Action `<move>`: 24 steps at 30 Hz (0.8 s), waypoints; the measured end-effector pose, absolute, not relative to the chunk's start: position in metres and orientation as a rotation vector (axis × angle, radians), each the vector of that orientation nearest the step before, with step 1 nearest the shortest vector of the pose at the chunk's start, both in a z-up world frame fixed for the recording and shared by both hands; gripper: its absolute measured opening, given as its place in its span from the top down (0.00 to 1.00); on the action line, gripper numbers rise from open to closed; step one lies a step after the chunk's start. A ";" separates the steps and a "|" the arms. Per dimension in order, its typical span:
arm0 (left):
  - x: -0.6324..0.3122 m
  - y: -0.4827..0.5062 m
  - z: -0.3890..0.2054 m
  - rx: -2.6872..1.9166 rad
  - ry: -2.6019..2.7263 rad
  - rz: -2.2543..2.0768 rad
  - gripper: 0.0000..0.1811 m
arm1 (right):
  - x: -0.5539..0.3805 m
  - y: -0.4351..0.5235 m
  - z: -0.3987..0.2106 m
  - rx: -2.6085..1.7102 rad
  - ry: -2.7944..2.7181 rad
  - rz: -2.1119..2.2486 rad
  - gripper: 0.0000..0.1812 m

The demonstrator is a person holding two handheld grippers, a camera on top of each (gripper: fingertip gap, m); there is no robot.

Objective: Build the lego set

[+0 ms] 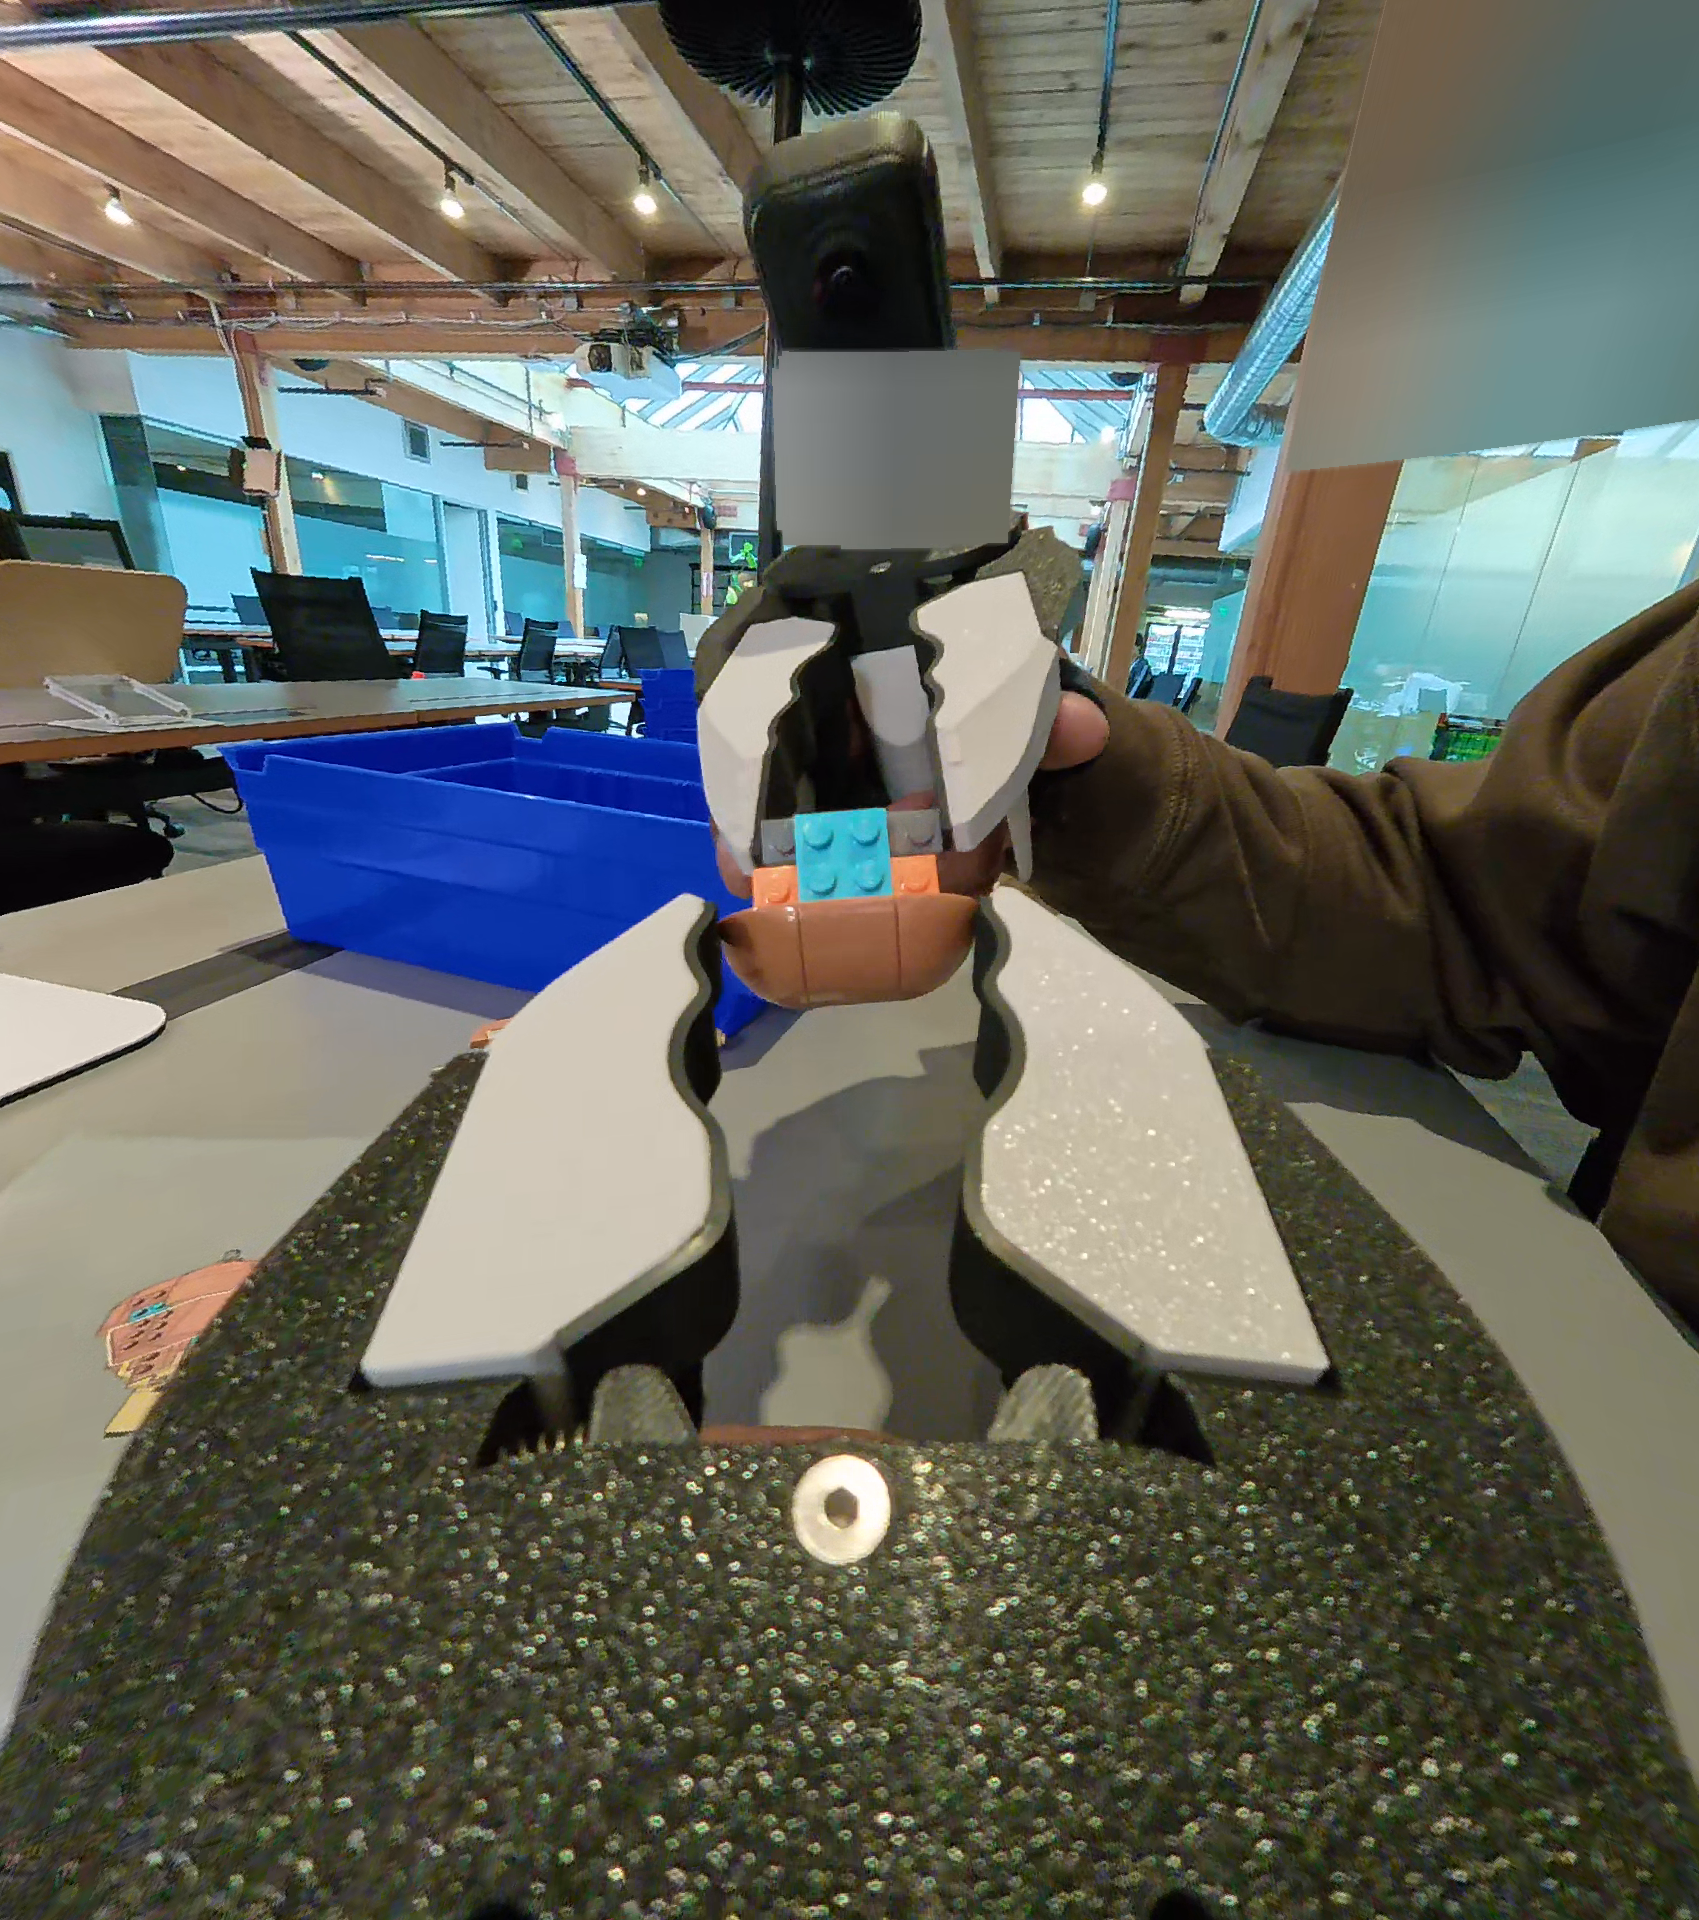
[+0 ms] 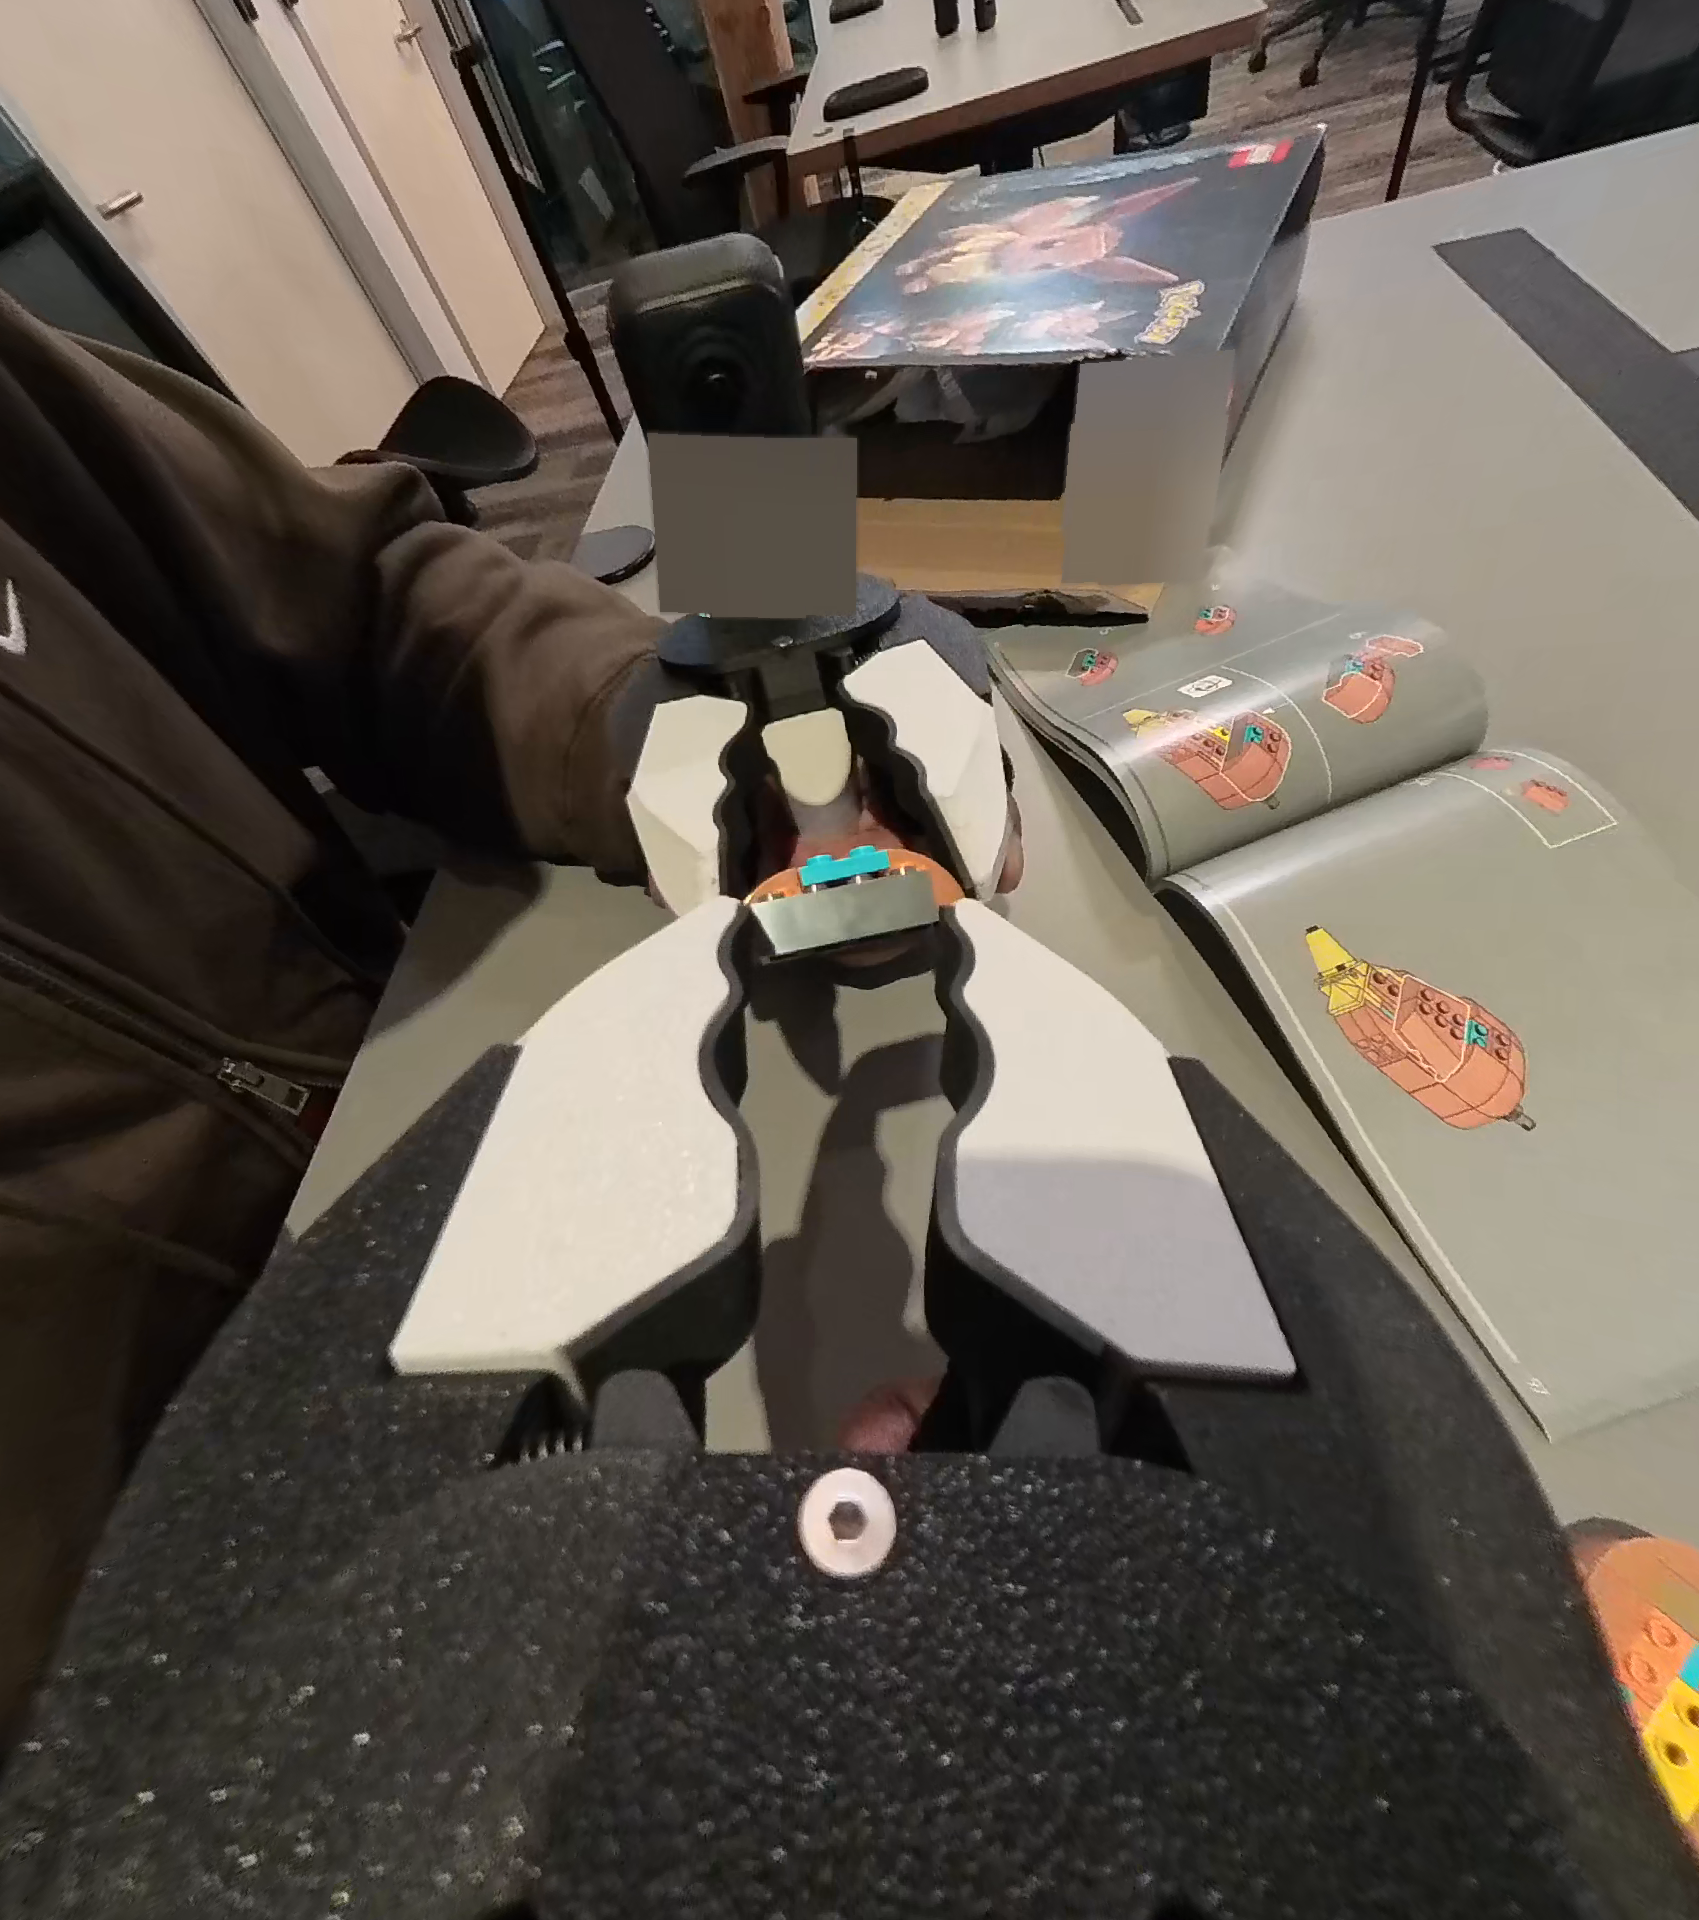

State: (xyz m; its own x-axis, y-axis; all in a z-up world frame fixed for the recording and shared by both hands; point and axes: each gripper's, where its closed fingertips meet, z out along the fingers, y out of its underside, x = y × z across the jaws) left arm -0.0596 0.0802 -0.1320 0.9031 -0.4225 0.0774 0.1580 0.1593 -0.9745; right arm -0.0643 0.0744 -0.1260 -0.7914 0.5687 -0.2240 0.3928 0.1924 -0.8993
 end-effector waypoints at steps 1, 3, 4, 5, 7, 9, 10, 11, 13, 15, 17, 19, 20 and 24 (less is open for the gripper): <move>-0.059 0.080 -0.132 -1.349 0.235 -0.421 0.74 | -0.064 0.074 -0.126 -0.938 -2.299 1.655 0.82; -0.059 0.080 -0.131 -1.347 0.239 -0.423 0.74 | -0.065 0.073 -0.126 -0.940 -2.299 1.656 0.82; -0.058 0.079 -0.131 -1.345 0.240 -0.424 0.74 | -0.065 0.072 -0.126 -0.940 -2.298 1.657 0.82; -0.058 0.079 -0.131 -1.343 0.241 -0.426 0.74 | -0.065 0.072 -0.126 -0.941 -2.298 1.657 0.82; -0.058 0.079 -0.130 -1.339 0.243 -0.428 0.74 | -0.065 0.072 -0.125 -0.942 -2.295 1.653 0.82; -0.057 0.079 -0.130 -1.337 0.244 -0.428 0.74 | -0.064 0.072 -0.125 -0.941 -2.296 1.651 0.82; -0.057 0.079 -0.130 -1.337 0.246 -0.427 0.74 | -0.064 0.072 -0.125 -0.941 -2.297 1.650 0.82; -0.057 0.079 -0.130 -1.337 0.246 -0.427 0.74 | -0.064 0.072 -0.125 -0.940 -2.298 1.648 0.81; -0.057 0.078 -0.130 -1.334 0.247 -0.432 0.74 | -0.064 0.071 -0.124 -0.938 -2.298 1.648 0.82; -0.056 0.078 -0.129 -1.329 0.249 -0.435 0.74 | -0.064 0.071 -0.124 -0.937 -2.298 1.649 0.82; -0.056 0.078 -0.128 -1.323 0.249 -0.444 0.74 | -0.063 0.070 -0.123 -0.936 -2.297 1.650 0.82; -0.055 0.076 -0.127 -1.310 0.249 -0.458 0.74 | -0.062 0.069 -0.121 -0.934 -2.296 1.653 0.82; -0.055 0.076 -0.125 -1.302 0.249 -0.464 0.74 | -0.062 0.068 -0.120 -0.934 -2.294 1.651 0.82; -0.054 0.074 -0.123 -1.282 0.245 -0.487 0.74 | -0.062 0.065 -0.117 -0.945 -2.284 1.631 0.82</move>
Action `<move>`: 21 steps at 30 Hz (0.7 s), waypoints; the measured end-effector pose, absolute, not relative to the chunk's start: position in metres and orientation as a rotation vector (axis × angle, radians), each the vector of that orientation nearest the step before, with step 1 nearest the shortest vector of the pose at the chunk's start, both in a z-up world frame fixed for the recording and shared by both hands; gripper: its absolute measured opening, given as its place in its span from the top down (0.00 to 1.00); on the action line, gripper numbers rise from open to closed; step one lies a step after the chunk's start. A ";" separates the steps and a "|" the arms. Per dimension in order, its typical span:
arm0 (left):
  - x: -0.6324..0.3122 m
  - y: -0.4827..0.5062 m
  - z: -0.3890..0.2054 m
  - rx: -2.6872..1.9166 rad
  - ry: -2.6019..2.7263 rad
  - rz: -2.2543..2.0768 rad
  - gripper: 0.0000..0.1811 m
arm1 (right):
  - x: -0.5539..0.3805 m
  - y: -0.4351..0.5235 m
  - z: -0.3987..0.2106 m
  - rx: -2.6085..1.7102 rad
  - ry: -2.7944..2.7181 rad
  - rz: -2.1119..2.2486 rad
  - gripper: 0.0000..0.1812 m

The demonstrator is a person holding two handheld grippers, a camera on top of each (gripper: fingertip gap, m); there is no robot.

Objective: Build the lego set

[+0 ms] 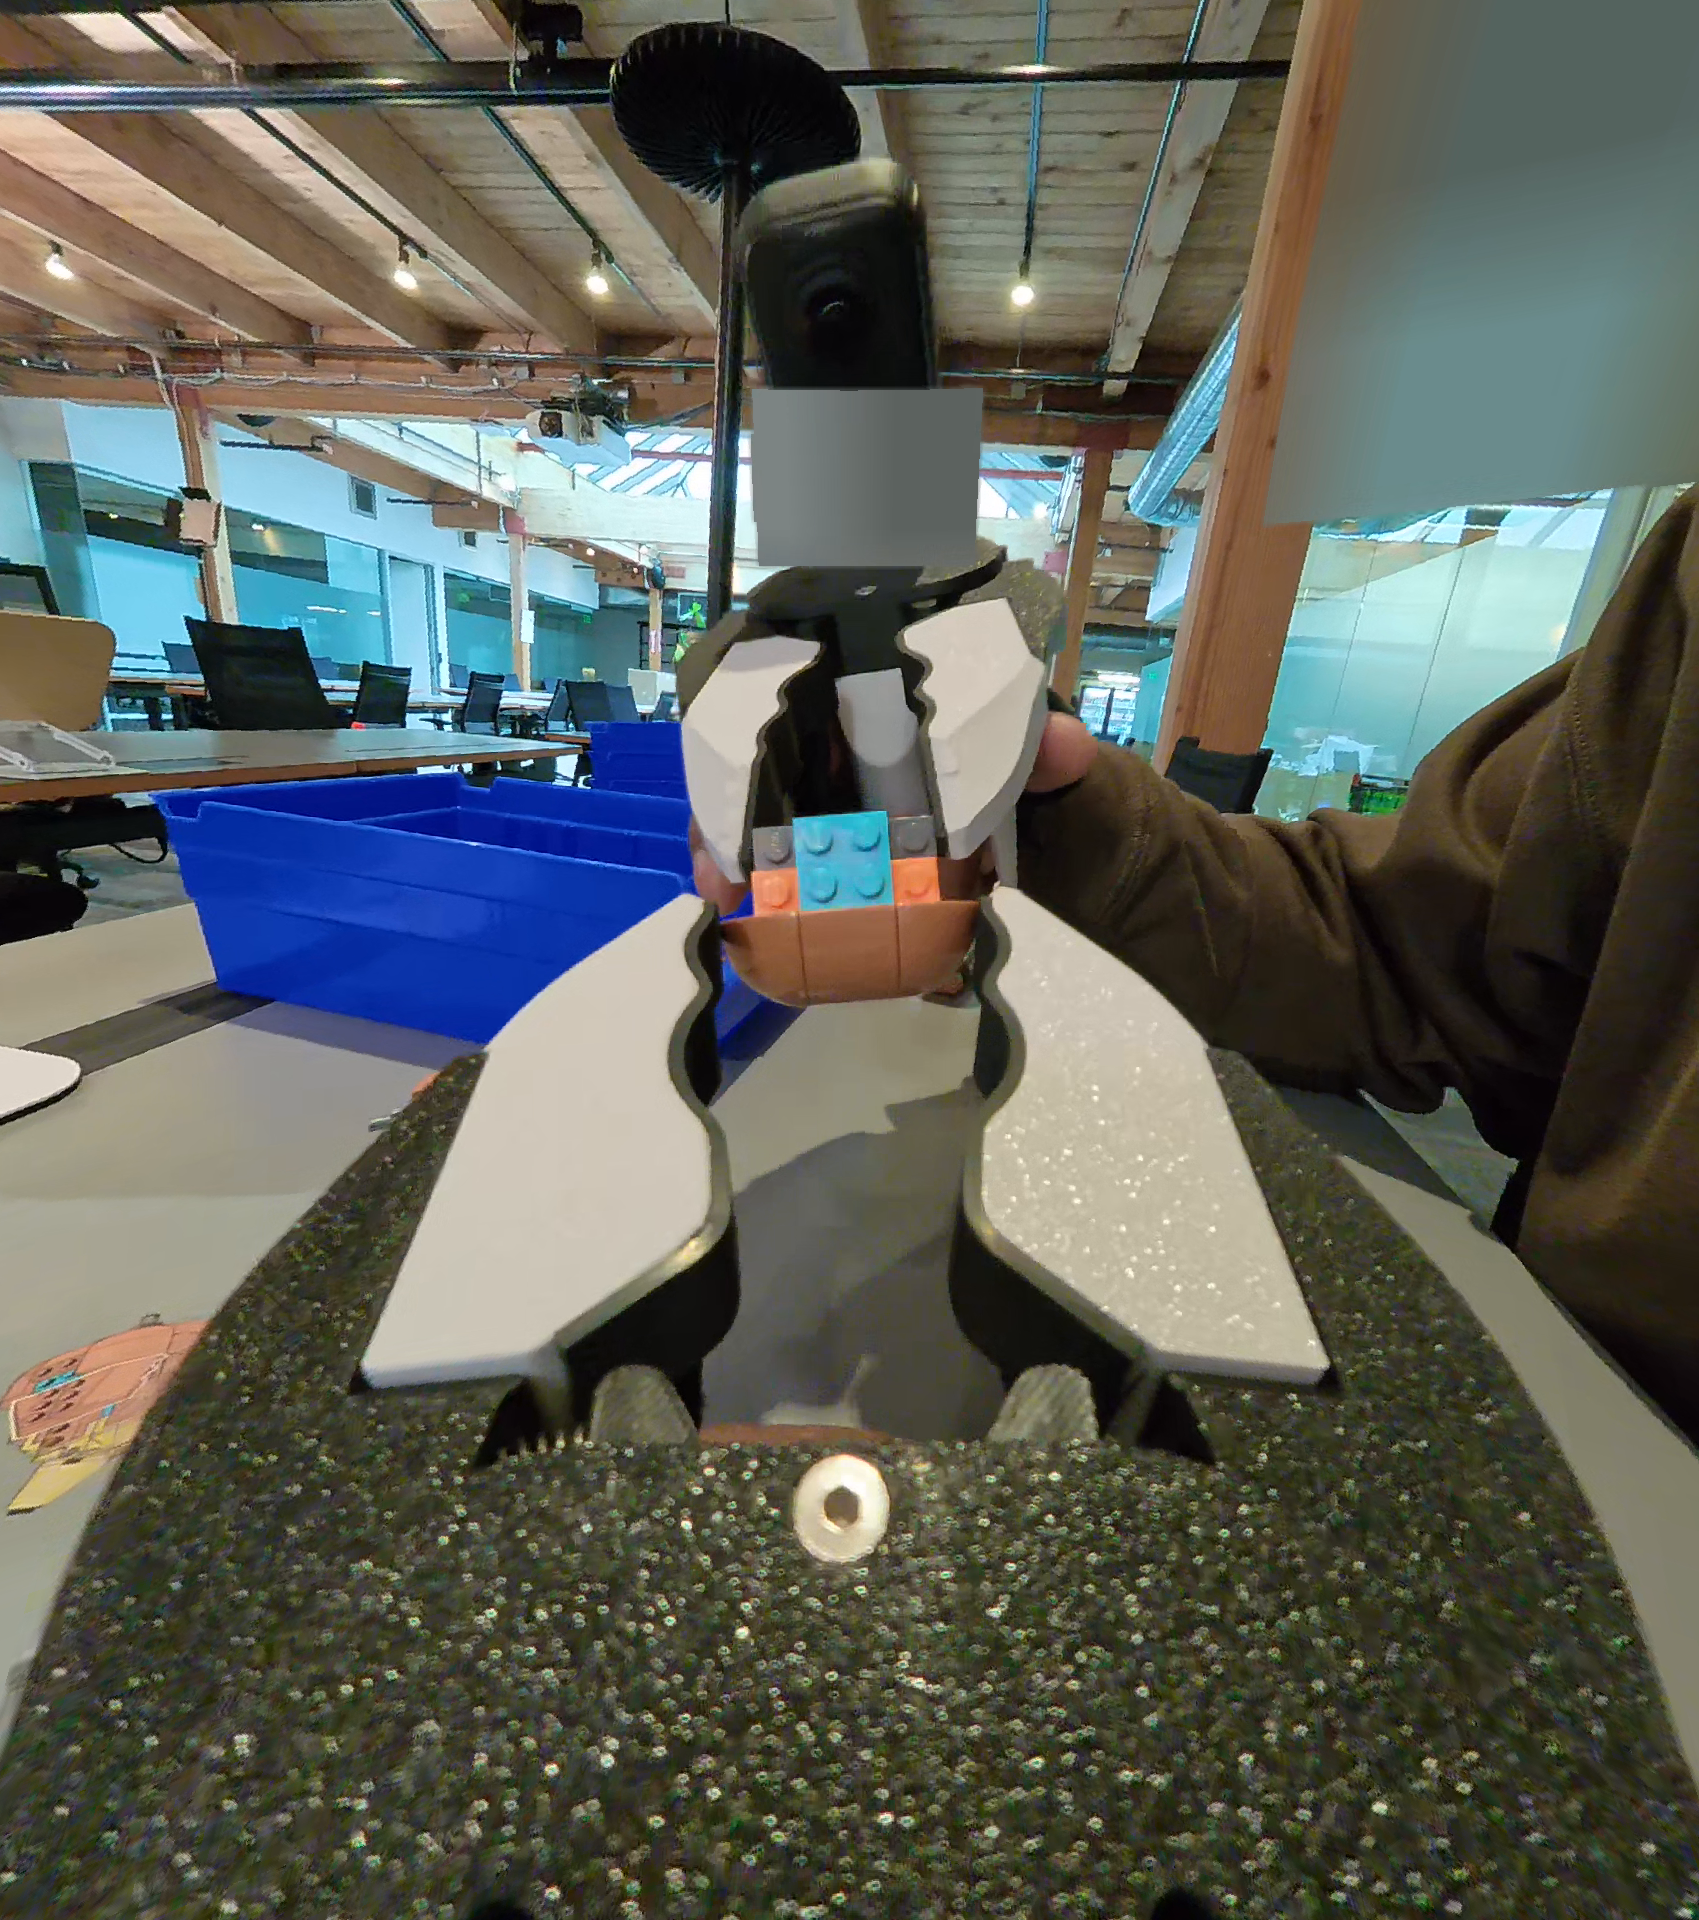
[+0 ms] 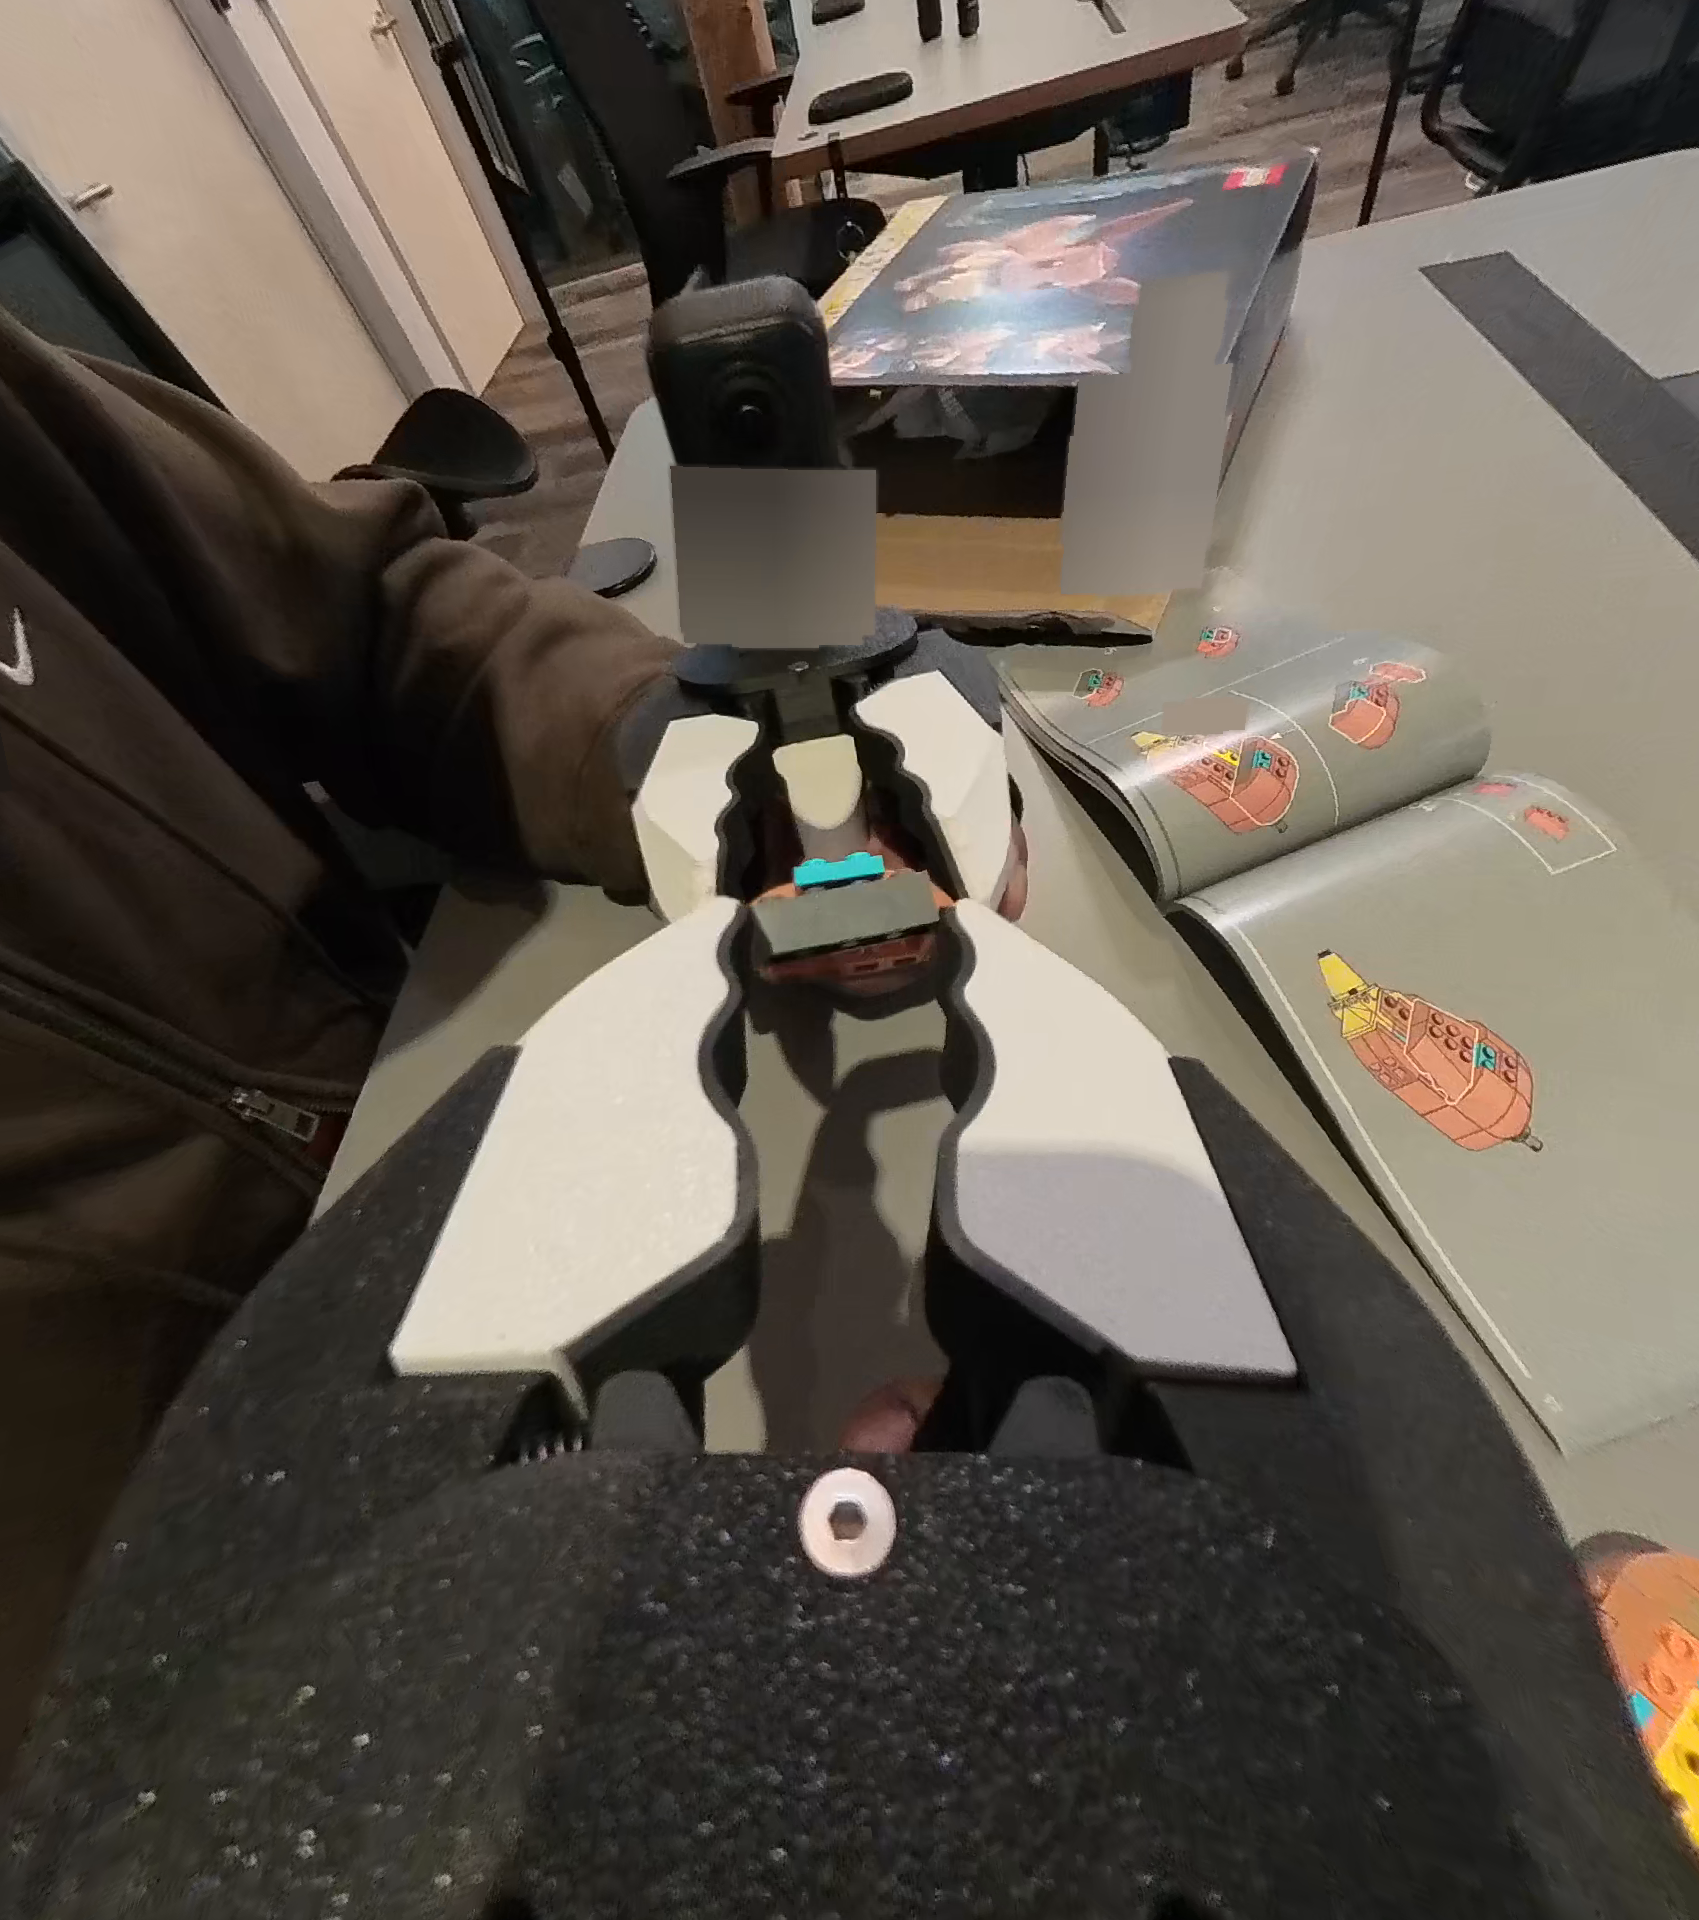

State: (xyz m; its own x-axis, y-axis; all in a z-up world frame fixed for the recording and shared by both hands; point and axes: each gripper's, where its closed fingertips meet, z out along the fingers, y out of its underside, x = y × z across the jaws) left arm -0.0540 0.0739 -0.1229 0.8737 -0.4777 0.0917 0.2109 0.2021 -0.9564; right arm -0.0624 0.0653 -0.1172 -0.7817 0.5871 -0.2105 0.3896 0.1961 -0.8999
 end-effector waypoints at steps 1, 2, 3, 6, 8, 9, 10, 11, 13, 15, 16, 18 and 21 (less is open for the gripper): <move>-0.054 0.074 -0.122 -1.276 0.241 -0.492 0.74 | -0.063 0.065 -0.117 -0.959 -2.279 1.630 0.82; -0.055 0.073 -0.121 -1.272 0.235 -0.495 0.74 | -0.064 0.065 -0.116 -0.976 -2.274 1.628 0.82; -0.055 0.073 -0.121 -1.268 0.230 -0.499 0.74 | -0.064 0.064 -0.115 -0.991 -2.269 1.625 0.82; -0.056 0.072 -0.120 -1.260 0.223 -0.501 0.74 | -0.065 0.064 -0.114 -1.023 -2.263 1.604 0.81; -0.056 0.072 -0.120 -1.258 0.220 -0.500 0.74 | -0.066 0.063 -0.114 -1.051 -2.258 1.589 0.81; -0.056 0.072 -0.119 -1.257 0.219 -0.500 0.74 | -0.066 0.063 -0.114 -1.066 -2.255 1.582 0.81; -0.057 0.072 -0.119 -1.256 0.217 -0.500 0.74 | -0.066 0.063 -0.114 -1.077 -2.251 1.574 0.81; -0.057 0.072 -0.119 -1.255 0.215 -0.500 0.74 | -0.067 0.063 -0.114 -1.086 -2.247 1.566 0.81; -0.057 0.072 -0.119 -1.252 0.217 -0.502 0.74 | -0.067 0.062 -0.113 -1.088 -2.245 1.553 0.81; -0.056 0.071 -0.118 -1.251 0.221 -0.503 0.74 | -0.066 0.061 -0.113 -1.088 -2.246 1.546 0.81; -0.056 0.071 -0.118 -1.249 0.222 -0.504 0.74 | -0.066 0.061 -0.113 -1.087 -2.247 1.545 0.81; -0.055 0.070 -0.117 -1.246 0.227 -0.508 0.74 | -0.065 0.061 -0.112 -1.077 -2.251 1.543 0.81; -0.053 0.070 -0.117 -1.243 0.238 -0.515 0.74 | -0.064 0.060 -0.112 -1.070 -2.259 1.544 0.81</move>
